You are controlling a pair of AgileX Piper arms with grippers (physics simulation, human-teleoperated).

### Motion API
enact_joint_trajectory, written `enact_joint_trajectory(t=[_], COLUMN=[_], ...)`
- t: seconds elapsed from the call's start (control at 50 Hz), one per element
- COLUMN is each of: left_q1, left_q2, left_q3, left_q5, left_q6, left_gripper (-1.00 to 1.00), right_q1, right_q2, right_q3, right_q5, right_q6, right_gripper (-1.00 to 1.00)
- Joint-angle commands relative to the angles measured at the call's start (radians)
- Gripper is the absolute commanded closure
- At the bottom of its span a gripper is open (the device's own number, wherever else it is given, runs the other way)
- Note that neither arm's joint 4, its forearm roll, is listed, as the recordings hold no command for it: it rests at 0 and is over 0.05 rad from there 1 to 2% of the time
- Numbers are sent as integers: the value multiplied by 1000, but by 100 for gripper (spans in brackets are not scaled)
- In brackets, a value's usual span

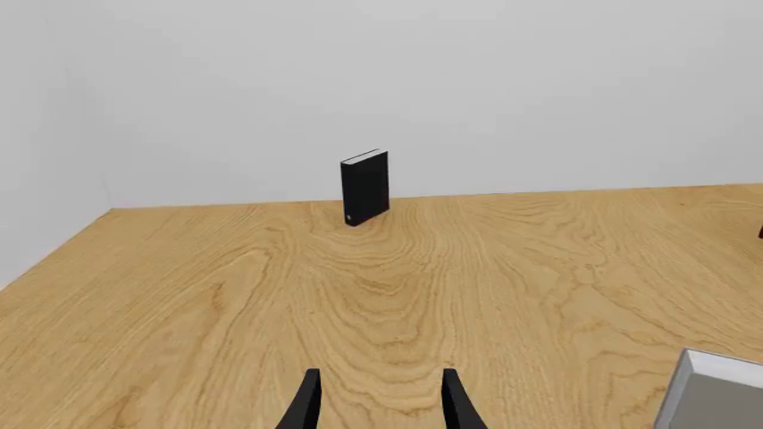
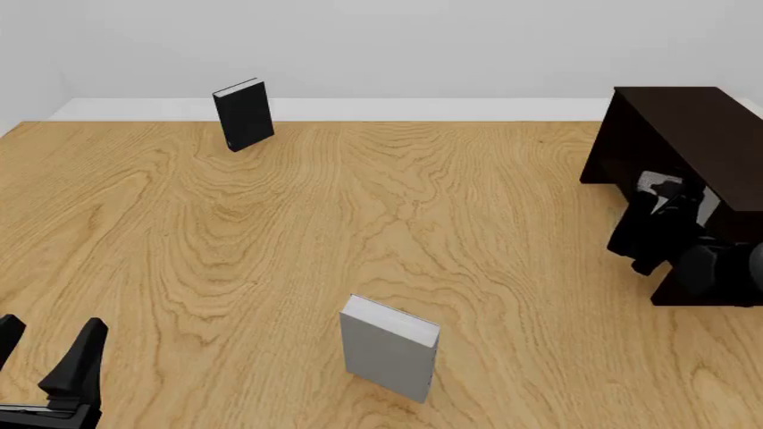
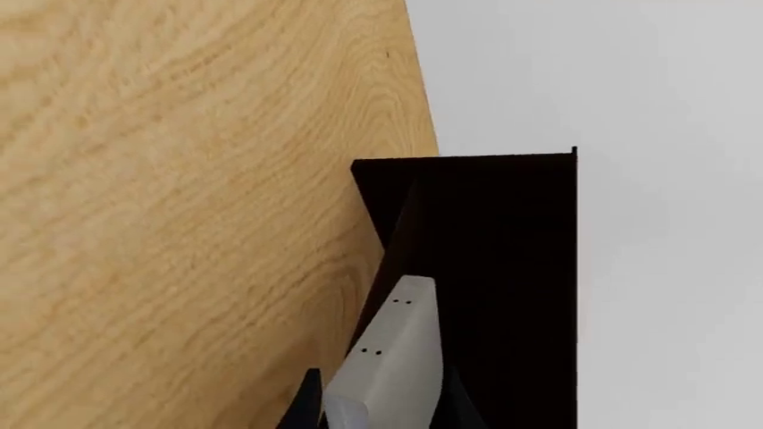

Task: Pick up the book on the right and place it on the cabinet shelf.

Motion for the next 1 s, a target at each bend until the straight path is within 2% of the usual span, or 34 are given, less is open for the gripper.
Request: enact_joint_trajectory(t=[0.02,0.4,1.0], left_q1=[-1,-1,-2], left_q2=[-1,-2,-2], left_q3=[0,0,0], left_q5=[0,-1,1], left_q6=[0,-5,-4], left_gripper=[-100,-100,-100], right_q1=[-61,-58,84], right_q2=[-15,-32,-66], right_q3=[47,65,16], right_q5=[-3,-6,59], right_q6=[2,11,30], right_gripper=[-100,-100,-100])
